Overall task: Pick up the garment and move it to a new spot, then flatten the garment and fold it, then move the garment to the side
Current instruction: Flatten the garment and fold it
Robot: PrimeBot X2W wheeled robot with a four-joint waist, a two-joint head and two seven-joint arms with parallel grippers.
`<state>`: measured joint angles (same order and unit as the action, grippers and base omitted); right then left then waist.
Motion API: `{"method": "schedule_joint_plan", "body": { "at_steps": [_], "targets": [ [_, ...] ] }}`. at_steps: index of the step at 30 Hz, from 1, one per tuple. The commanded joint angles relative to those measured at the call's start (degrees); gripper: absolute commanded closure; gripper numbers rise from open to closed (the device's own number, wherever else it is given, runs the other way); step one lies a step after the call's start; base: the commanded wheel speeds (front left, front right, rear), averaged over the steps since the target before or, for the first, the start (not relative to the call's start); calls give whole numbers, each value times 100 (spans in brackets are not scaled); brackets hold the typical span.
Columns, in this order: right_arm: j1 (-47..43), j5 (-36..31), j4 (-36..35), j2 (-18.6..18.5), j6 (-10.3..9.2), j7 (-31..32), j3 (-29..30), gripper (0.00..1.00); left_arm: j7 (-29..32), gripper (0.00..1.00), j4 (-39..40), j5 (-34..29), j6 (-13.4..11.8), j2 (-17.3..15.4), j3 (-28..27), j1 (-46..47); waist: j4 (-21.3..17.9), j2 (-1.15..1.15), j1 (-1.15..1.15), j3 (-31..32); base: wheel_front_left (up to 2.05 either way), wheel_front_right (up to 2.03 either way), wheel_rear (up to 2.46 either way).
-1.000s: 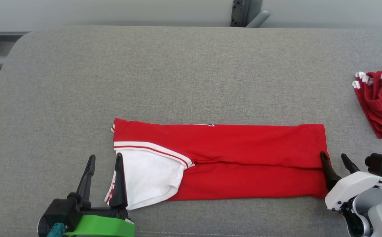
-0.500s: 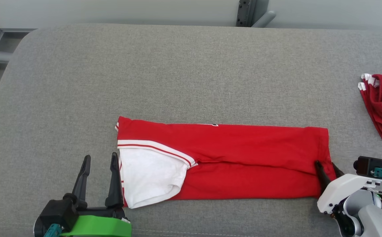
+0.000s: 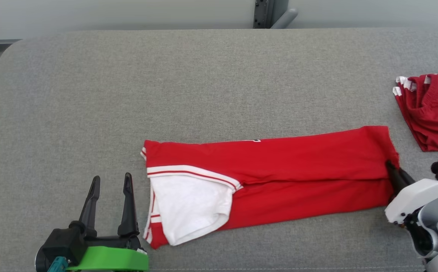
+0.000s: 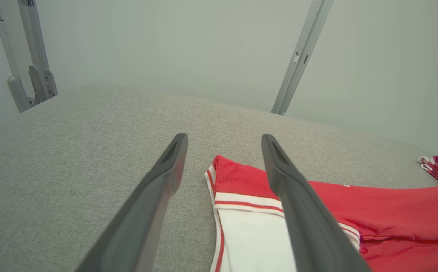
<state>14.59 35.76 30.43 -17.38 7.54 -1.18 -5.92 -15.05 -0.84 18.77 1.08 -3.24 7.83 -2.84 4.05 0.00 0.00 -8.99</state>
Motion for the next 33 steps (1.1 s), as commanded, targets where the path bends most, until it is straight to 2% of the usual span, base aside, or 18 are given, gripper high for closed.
{"method": "schedule_joint_plan", "body": {
  "at_steps": [1, 7, 13, 19, 20, 21, 25, 29, 33],
  "targets": [
    [23, 91, -106, -205, -11, 53, 123, 100, -15, 0, 24, -21, 32, 0, -18, 12, -103, 0, 0, -9, 0, 0, 0],
    [-121, 149, -398, -607, -11, 245, 560, 100, -15, 0, 26, -46, 38, 11, -49, 63, -260, 0, 0, -37, 0, 0, 0],
    [-245, 451, -1142, -444, -8, 442, 721, 100, -15, 0, -19, -65, 67, 18, -47, 101, -377, 0, 0, -34, 0, 0, 0],
    [-500, 627, -2337, -289, -6, 833, 171, 100, -15, 0, -57, -86, 89, 23, -11, 149, -409, 0, 0, -17, 0, 0, 0],
    [-500, 627, -2337, -289, -6, 833, 171, 100, -15, 0, -57, -86, 89, 23, -11, 149, -409, 0, 0, -17, 0, 0, 0],
    [-584, 691, -2687, -221, -6, 975, -13, 100, -15, 0, -88, -100, 97, 25, 18, 158, -384, 0, 0, -7, 0, 0, 0],
    [-682, 855, -3285, -59, -6, 1196, -384, 100, -15, 0, -123, -96, 117, 25, 56, 177, -289, 0, 0, 16, 0, 0, 0],
    [-586, 961, -3573, 106, -6, 1364, -772, 100, -15, 0, -139, -92, 133, 27, 66, 180, -173, 0, 0, 49, 0, 0, 0],
    [-404, 998, -3550, 280, -6, 1478, -1246, 100, -15, 0, -153, -77, 132, 28, 87, 206, -28, 0, 0, 77, 0, 0, 0]
  ]
}}
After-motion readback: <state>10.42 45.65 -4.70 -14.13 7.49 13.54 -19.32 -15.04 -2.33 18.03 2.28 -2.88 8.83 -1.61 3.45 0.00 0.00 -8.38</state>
